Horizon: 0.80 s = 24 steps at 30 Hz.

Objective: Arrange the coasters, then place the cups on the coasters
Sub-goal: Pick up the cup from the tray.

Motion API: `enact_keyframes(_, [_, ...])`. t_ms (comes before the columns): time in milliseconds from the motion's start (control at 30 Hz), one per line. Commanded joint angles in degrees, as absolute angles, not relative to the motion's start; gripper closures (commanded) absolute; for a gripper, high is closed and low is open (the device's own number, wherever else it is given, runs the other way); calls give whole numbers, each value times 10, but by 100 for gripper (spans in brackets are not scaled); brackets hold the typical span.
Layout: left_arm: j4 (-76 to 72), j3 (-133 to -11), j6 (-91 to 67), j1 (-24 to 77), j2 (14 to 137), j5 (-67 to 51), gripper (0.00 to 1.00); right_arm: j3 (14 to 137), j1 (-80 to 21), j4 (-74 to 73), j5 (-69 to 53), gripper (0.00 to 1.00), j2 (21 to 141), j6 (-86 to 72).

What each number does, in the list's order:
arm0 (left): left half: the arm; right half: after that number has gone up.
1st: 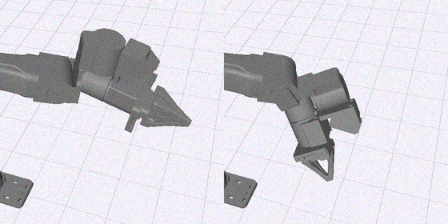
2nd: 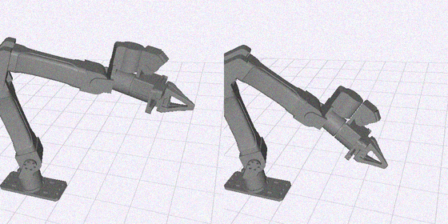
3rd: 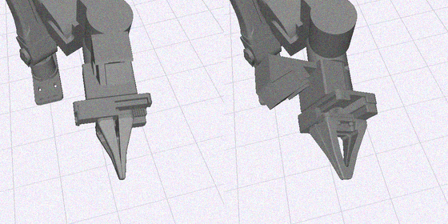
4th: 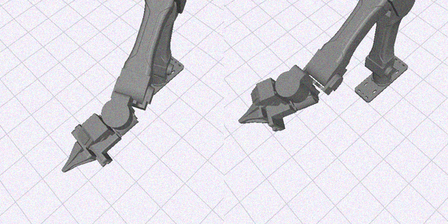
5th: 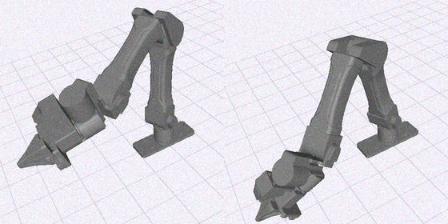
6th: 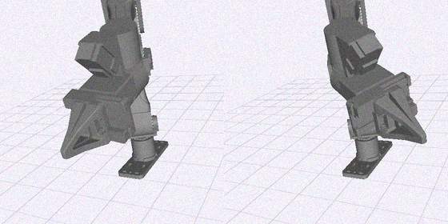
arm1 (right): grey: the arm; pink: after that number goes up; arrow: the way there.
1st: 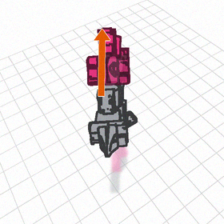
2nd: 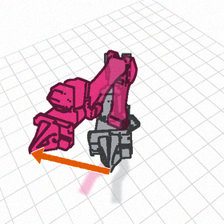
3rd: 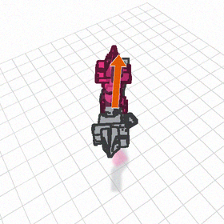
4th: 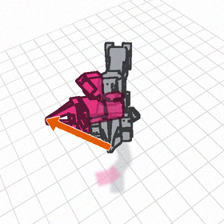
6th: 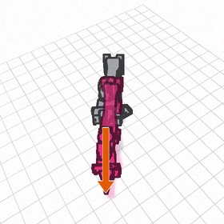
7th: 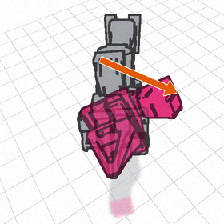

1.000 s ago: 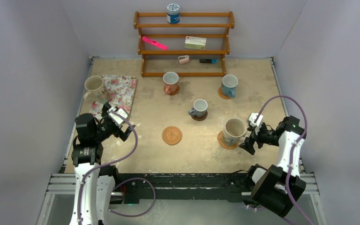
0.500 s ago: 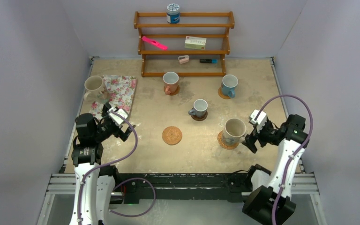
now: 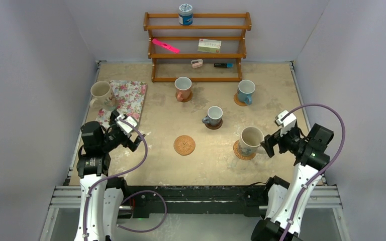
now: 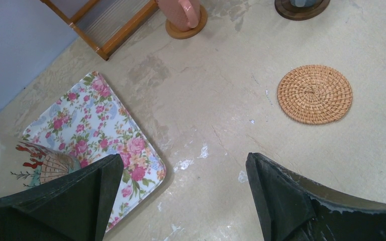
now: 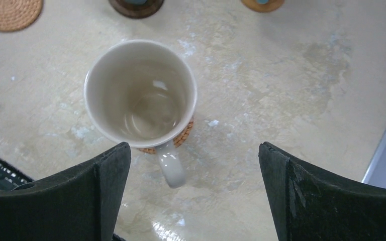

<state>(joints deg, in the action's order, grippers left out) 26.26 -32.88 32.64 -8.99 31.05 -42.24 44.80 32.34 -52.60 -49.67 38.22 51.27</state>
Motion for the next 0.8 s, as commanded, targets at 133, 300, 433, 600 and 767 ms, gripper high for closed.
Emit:
enact_keyframes(133, [258, -341, 336, -95, 314, -439, 0, 506, 326, -422, -486, 1, 439, 370])
enact_keyframes(300, [258, -341, 336, -95, 316, -438, 0, 561, 318, -412, -493, 1, 503, 352])
enact_keyframes(433, [258, -342, 335, -95, 319, -438, 0, 577, 225, -353, -419, 1, 505, 286])
enact_keyframes(600, [258, -342, 334, -95, 320, -436, 0, 598, 57, -327, -317, 1, 560, 237])
enact_keyframes(767, [258, -342, 335, -96, 320, -437, 0, 595, -41, -325, -264, 1, 612, 271])
